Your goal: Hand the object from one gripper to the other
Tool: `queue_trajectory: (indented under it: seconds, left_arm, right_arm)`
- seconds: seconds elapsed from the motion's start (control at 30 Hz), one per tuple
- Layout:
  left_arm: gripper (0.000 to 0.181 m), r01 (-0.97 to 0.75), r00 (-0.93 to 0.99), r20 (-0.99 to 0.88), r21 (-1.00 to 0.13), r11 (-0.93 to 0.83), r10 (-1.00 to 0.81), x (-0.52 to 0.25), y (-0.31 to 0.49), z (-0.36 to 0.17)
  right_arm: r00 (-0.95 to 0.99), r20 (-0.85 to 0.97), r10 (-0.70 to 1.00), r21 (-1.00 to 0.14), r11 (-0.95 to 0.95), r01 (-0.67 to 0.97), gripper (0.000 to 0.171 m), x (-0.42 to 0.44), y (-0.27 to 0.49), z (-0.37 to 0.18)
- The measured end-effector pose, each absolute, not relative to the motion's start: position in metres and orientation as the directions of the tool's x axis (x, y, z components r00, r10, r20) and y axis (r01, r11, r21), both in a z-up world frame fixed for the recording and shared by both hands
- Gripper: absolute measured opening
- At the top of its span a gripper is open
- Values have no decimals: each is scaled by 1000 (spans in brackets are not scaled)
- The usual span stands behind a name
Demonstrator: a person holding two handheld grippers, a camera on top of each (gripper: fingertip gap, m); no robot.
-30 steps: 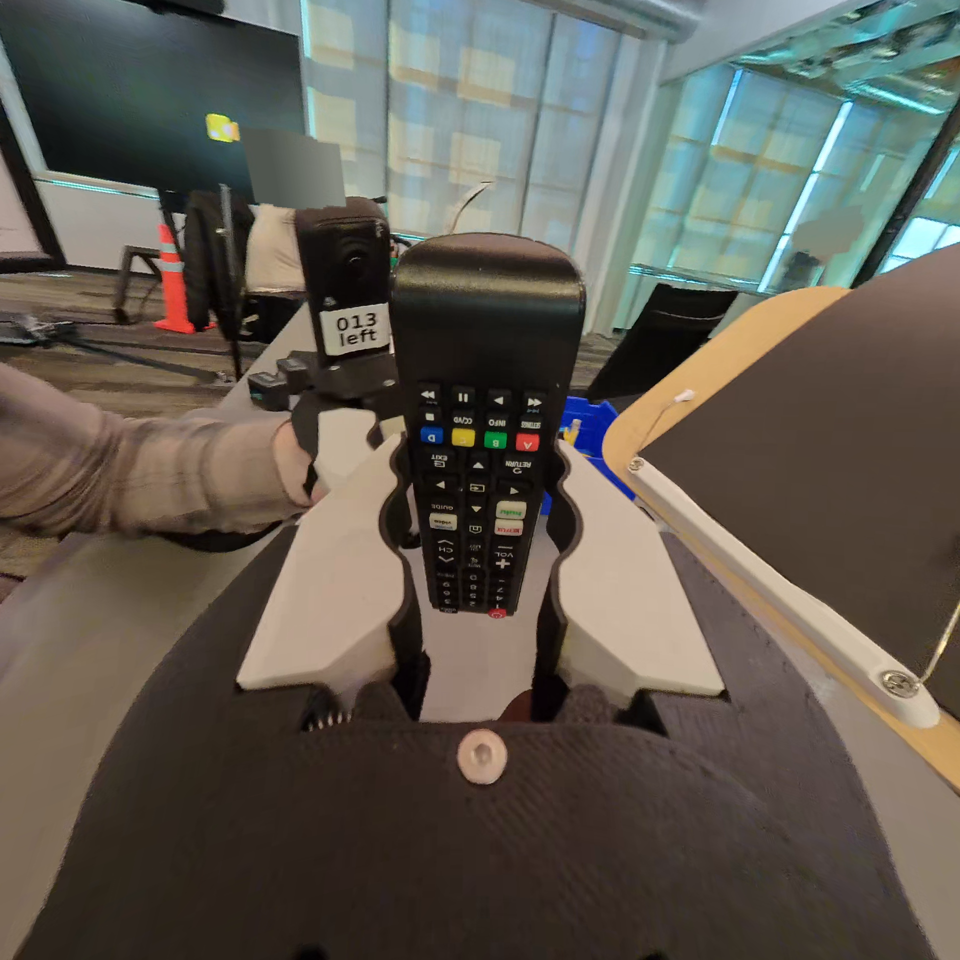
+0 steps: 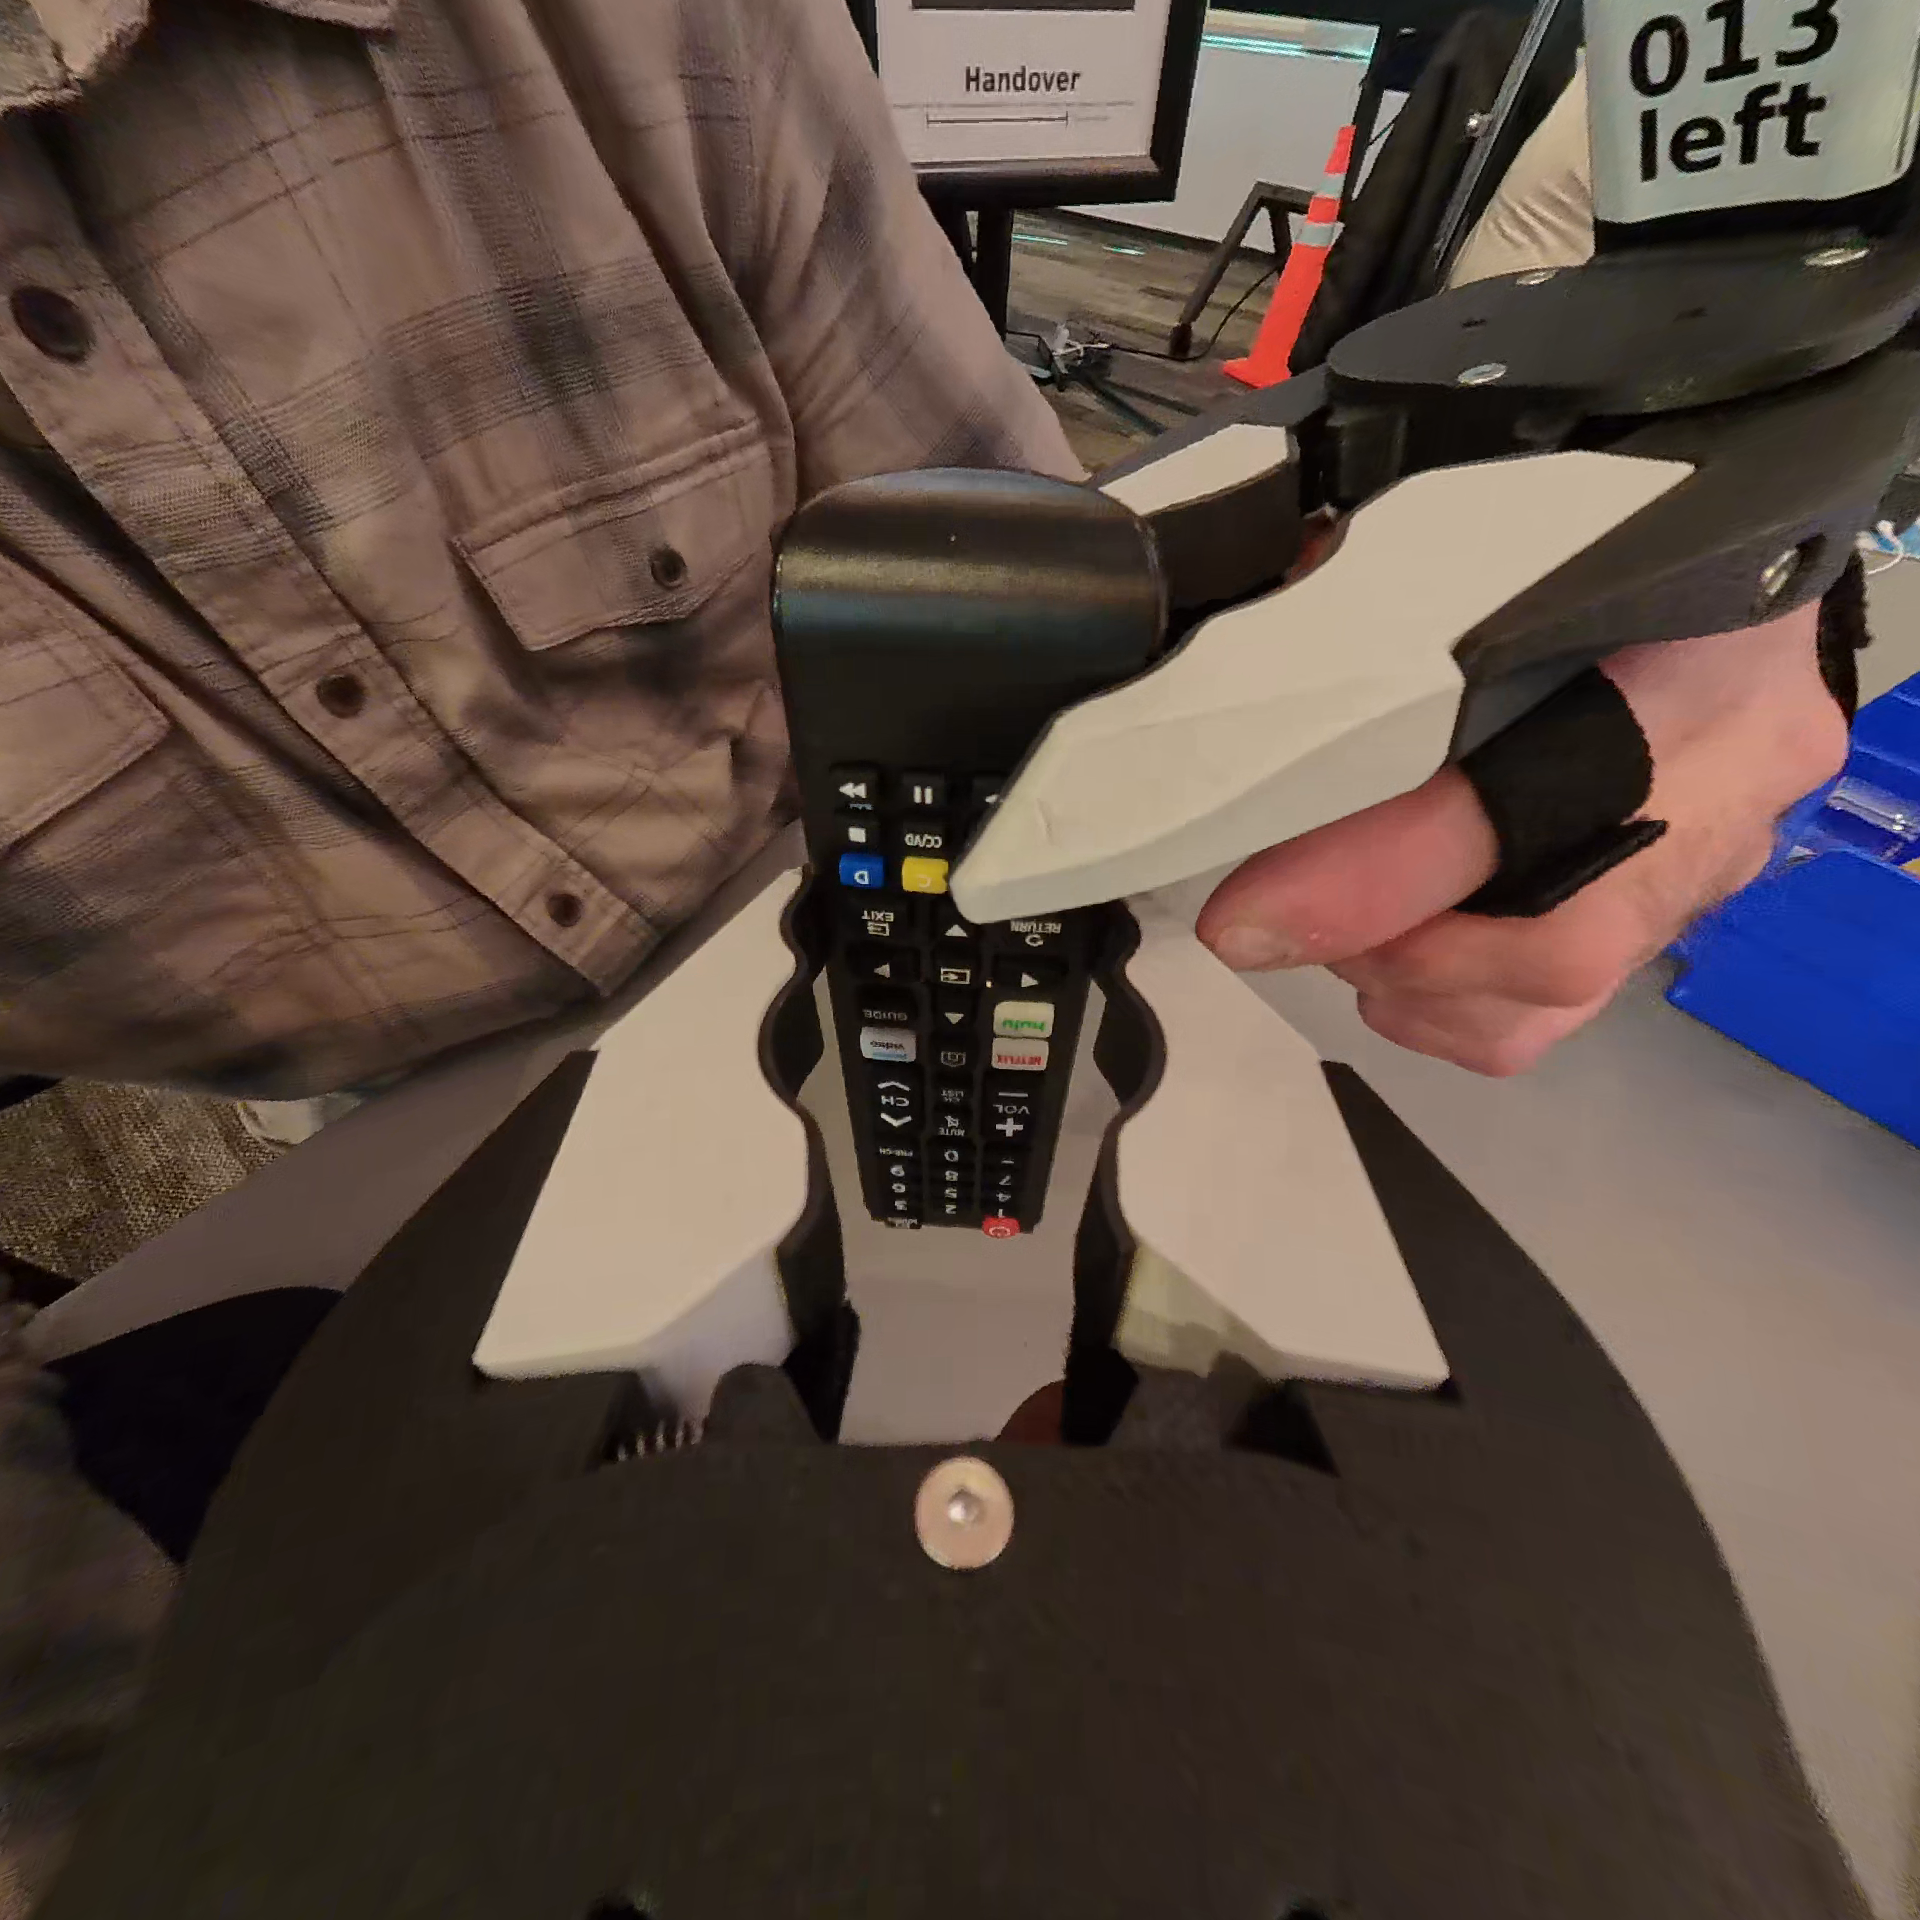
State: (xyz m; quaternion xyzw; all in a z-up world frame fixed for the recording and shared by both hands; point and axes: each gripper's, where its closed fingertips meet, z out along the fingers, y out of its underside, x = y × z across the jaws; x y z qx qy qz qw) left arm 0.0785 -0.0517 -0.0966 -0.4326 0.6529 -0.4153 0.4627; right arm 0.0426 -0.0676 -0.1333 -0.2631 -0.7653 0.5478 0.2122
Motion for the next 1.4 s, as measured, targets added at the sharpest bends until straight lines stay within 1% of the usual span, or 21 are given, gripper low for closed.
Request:
queue_trajectory:
  seconds: [0.13, 0.4, 0.53, 0.6, 0.63, 0.7, 0.83, 0.93, 1.0, 1.07, 1.1, 1.17, 1.23, 1.37, 1.4]
  left_arm:
    - [36, -184, -179, -279, -933, 311, -943, 82, -49, -97]
    - [35, -188, -128, -352, -909, 371, -927, 85, -42, -97]
    - [34, -202, -127, -384, -893, 403, -915, 90, -43, -101]
    - [34, -199, -113, -396, -889, 412, -911, 90, -41, -100]
    - [34, -196, -94, -405, -888, 415, -910, 89, -38, -98]
    - [34, -190, -46, -412, -891, 413, -910, 85, -29, -93]
    - [33, -165, 98, -392, -913, 374, -915, 74, -1, -83]
    - [33, -110, 255, -348, -937, 330, -902, 64, 26, -70]
    - [33, -52, 389, -295, -953, 300, -873, 54, 46, -58]
    - [33, 2, 454, -243, -962, 274, -857, 46, 57, -52]
    - [33, 26, 465, -221, -965, 262, -857, 43, 59, -50]
    - [33, 53, 468, -199, -966, 252, -861, 41, 60, -48]
    - [33, 26, 475, -221, -964, 265, -852, 41, 61, -49]
    - [30, 35, 385, -229, -964, 262, -894, 43, 48, -46]
    - [37, 30, 379, -232, -964, 263, -896, 42, 48, -46]
  right_arm:
    - [-771, 38, 636, -953, 255, 163, 49, 47, -64, -132]
    - [-773, -9, 634, -971, 179, 158, 50, 52, -56, -128]
    - [-794, -50, 606, -976, 140, 169, 52, 56, -57, -130]
    - [-781, -52, 622, -978, 126, 166, 55, 54, -52, -129]
    - [-763, -42, 646, -981, 119, 156, 58, 52, -47, -127]
    - [-708, -17, 706, -983, 116, 139, 57, 48, -34, -121]
    - [-490, 100, 866, -976, 182, 123, 64, 39, 8, -109]
    - [-340, 229, 912, -941, 296, 163, 65, 36, 32, -108]
    - [-270, 289, 918, -909, 352, 222, 64, 30, 43, -113]
    - [-220, 345, 913, -877, 397, 271, 60, 20, 51, -120]
    - [-191, 369, 909, -865, 411, 286, 56, 14, 56, -122]
    - [-135, 398, 907, -860, 420, 288, 26, 7, 66, -123]
    - [-136, 366, 921, -880, 390, 272, 24, 6, 66, -122]
    - [-208, 284, 936, -926, 325, 194, 22, 15, 56, -115]
    - [-232, 270, 935, -932, 314, 181, 21, 18, 53, -113]
